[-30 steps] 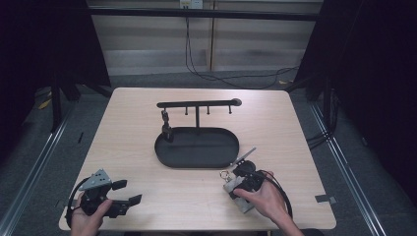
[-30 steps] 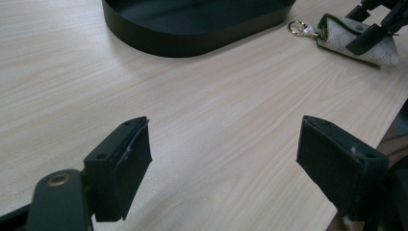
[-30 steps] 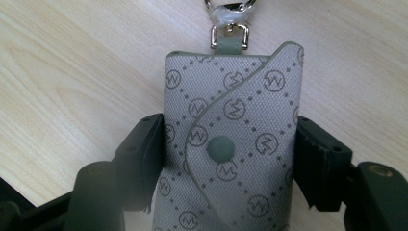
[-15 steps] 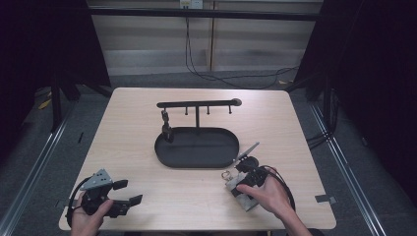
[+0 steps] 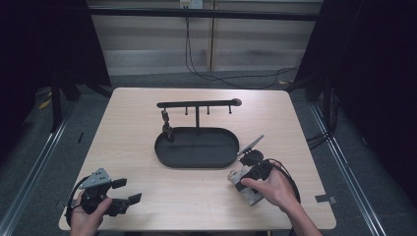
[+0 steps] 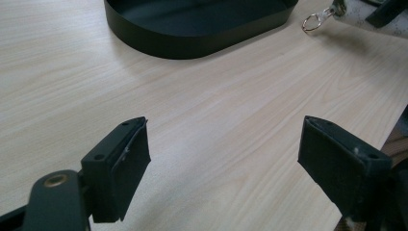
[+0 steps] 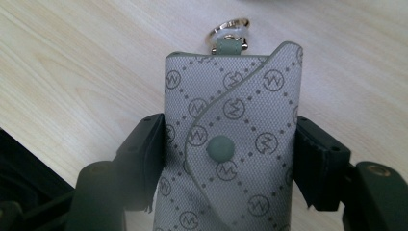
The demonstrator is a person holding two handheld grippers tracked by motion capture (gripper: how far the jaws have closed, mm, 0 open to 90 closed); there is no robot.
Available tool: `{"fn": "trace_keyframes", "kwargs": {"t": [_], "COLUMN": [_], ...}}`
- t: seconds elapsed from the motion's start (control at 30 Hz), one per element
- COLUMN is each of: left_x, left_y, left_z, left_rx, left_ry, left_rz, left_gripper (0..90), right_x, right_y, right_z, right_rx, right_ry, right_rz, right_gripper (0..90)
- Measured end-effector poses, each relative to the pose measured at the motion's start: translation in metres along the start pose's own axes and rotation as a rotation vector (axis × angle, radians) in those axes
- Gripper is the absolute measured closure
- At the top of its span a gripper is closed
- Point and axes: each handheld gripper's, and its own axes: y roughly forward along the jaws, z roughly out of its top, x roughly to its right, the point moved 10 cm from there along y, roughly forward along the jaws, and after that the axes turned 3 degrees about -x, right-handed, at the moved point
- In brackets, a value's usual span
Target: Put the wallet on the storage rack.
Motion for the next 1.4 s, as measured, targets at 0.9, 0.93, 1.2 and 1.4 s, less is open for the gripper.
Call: {"fn": "trace_keyframes", "kwargs": {"t": [0.9,0.93,1.2,1.4], "left_x": [0.002,0.002,0.002,0.001], "left_y": [-0.001,-0.001,-0.001,-0.001], "left_z": [-0.001,0.000,-0.001,-0.001], "left_rx": [-0.003,-0.002,-0.002,-0.002], "left_ry": [0.006,0.004,0.002,0.006], "left_rz": [-0.011,-0.012,-0.012,-0.011], "left_gripper": [18.1,18.1,17.9,17.7], "right_x": [0.011,0.011,0.010,0.008], "right_y": [-0.035,-0.036,-0.041,-0.044], "right_z": [0.028,0.030,0.046,0.058], "right_rx": [-0.008,-0.004,0.013,0.019], "right_ry": [0.008,0.011,0.010,0.012], "right_rz": [-0.002,0.002,0.000,0.000], "right_gripper": [34.5,34.5,34.5,34.5]}}
